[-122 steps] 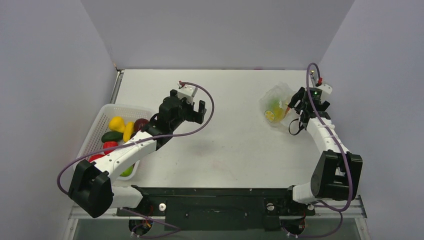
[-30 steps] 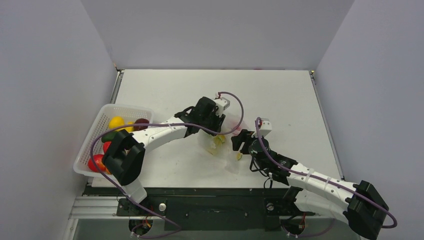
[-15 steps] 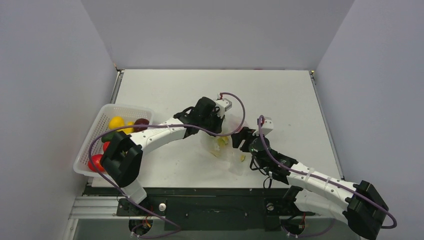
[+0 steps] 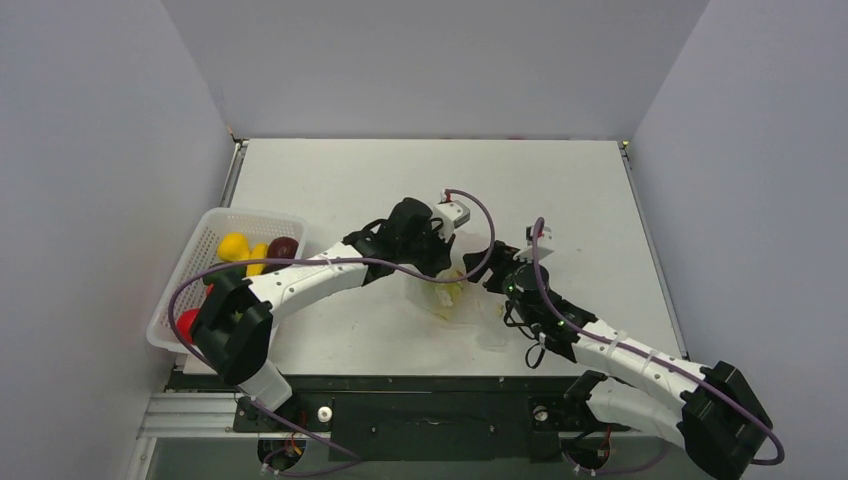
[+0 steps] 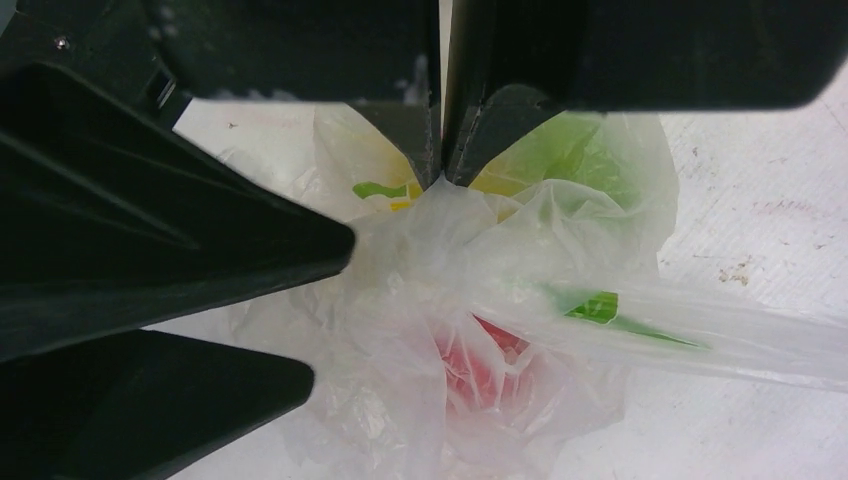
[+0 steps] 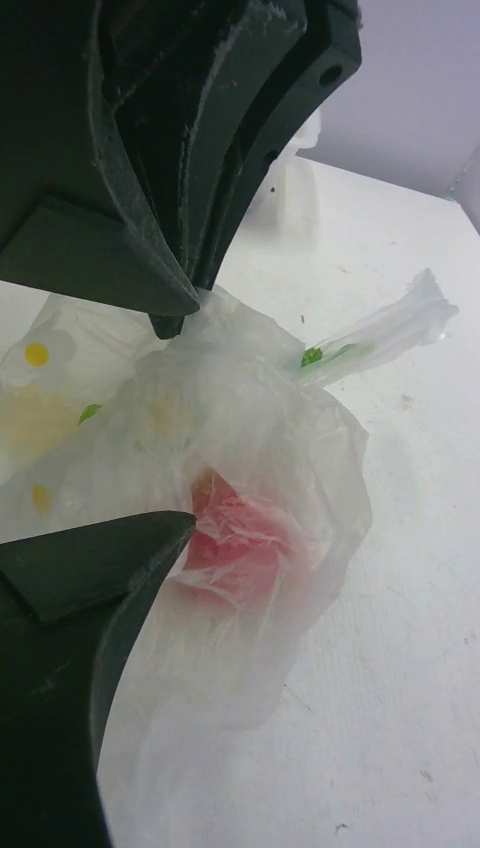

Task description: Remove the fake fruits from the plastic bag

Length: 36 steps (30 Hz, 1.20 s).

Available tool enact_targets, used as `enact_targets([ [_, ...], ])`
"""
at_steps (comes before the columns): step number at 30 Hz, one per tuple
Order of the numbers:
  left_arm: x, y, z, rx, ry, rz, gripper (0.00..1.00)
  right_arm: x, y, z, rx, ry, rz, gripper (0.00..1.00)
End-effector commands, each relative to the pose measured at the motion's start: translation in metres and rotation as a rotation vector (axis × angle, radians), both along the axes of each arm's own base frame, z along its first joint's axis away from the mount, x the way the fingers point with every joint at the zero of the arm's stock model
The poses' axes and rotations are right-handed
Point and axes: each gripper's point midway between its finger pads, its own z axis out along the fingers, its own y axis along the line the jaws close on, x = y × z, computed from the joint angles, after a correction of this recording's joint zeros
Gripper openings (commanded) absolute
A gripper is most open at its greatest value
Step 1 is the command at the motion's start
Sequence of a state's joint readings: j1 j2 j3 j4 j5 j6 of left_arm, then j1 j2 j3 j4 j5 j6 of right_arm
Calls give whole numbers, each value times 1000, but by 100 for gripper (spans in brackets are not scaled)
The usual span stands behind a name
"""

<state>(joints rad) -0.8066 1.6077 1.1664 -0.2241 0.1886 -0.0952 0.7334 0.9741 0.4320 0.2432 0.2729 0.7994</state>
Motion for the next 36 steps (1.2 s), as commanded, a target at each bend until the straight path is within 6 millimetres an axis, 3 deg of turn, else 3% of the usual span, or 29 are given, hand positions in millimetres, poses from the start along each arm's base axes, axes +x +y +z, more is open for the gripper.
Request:
enact_targets([
  [1, -5, -13, 27, -54, -88, -53, 0, 7, 25, 9, 57, -11, 62, 68],
  [6, -9, -16, 33, -69, -98, -65, 0, 8, 29, -7, 40, 42, 49, 63],
  [8, -8, -15, 35, -72, -106, -57, 0, 7, 26, -12, 35, 58, 37, 54],
  [11, -3, -11, 37, -63, -126, -29, 0, 7, 19, -17, 34, 72, 16, 34],
  [16, 10, 3, 37, -18, -174, 59, 0, 7, 7, -16, 41, 58, -18, 26],
  [19, 20, 13, 36, 14, -201, 130, 0, 9, 4, -13, 48, 49, -29, 10],
  [25, 43, 43, 44, 70, -272, 333, 0, 5, -8, -10, 39, 38, -46, 7],
  [27, 49, 53, 46, 86, -292, 390, 0, 5, -19, -11, 32, 37, -69, 0],
  [31, 56, 68, 49, 107, -318, 465, 0, 2, -46, -12, 16, 24, -130, 0],
  [33, 55, 67, 49, 105, -321, 448, 0, 1, -56, -10, 17, 5, -154, 0],
  [36, 49, 57, 51, 81, -316, 377, 0, 3, -56, -5, 14, -8, -147, 0],
])
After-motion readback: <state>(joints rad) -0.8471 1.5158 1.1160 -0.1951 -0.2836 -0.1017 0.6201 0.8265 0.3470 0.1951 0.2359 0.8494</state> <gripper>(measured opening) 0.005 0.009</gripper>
